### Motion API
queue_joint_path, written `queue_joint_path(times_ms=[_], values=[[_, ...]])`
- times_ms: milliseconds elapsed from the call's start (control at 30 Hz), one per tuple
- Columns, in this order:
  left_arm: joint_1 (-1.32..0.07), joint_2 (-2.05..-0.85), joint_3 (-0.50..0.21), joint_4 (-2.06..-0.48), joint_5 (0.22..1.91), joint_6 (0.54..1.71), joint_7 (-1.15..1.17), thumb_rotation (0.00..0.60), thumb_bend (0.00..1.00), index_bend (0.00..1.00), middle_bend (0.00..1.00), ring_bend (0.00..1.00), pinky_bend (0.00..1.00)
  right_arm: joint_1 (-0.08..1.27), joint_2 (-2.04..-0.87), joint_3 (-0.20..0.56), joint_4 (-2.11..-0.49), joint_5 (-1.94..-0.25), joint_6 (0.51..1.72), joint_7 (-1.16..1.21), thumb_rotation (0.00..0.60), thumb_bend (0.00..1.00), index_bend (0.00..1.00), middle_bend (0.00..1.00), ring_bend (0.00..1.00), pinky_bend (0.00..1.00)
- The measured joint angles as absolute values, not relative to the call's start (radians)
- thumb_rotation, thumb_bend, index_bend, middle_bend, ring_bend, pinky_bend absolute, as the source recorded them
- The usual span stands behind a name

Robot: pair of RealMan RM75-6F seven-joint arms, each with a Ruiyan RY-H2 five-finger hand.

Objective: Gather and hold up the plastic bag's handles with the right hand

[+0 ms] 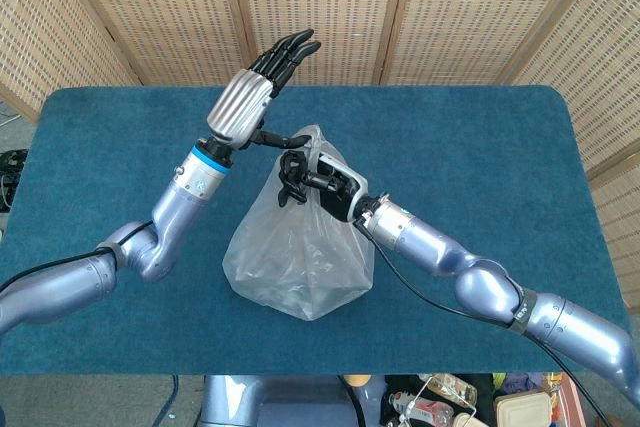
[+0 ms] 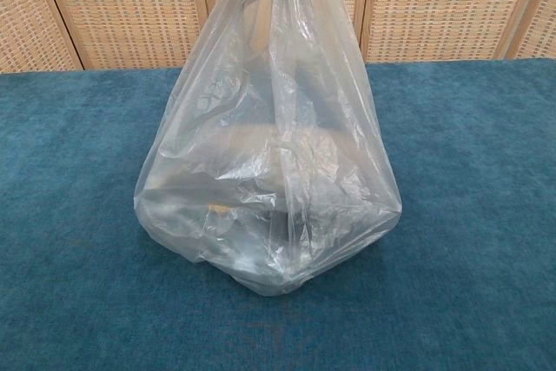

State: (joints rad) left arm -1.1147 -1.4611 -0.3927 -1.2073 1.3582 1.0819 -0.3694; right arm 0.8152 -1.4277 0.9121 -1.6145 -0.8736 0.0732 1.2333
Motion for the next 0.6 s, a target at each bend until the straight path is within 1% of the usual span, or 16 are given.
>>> queue_joint_path(times_ms=[167,300,600], values=[[-1.102,-1.422,-0.385,-1.224,1.383,1.085,-0.397,0.599,0.0,0.0,0.0,0.0,0.11,0.811,-1.427,0.921,-1.607,-0.847,0.046,1.195,0.6,1.0,0.62,0.79,0.81,0.56],[-1.096,-1.407,-0.378,-1.219,1.395,1.092,-0.381,0.6,0.0,0.0,0.0,0.0,0.12,0.808,-1.43,0.93,-1.598,-0.821,0.019,1.163,0.6,1.0,0.63,0.79,0.82,0.56],[-1.07,-1.363,-0.337,-1.209,1.434,1.094,-0.404,0.6,0.0,0.0,0.0,0.0,0.12,0.789,-1.44,0.961,-1.578,-0.768,-0.026,1.085,0.6,1.0,0.63,0.79,0.82,0.56]])
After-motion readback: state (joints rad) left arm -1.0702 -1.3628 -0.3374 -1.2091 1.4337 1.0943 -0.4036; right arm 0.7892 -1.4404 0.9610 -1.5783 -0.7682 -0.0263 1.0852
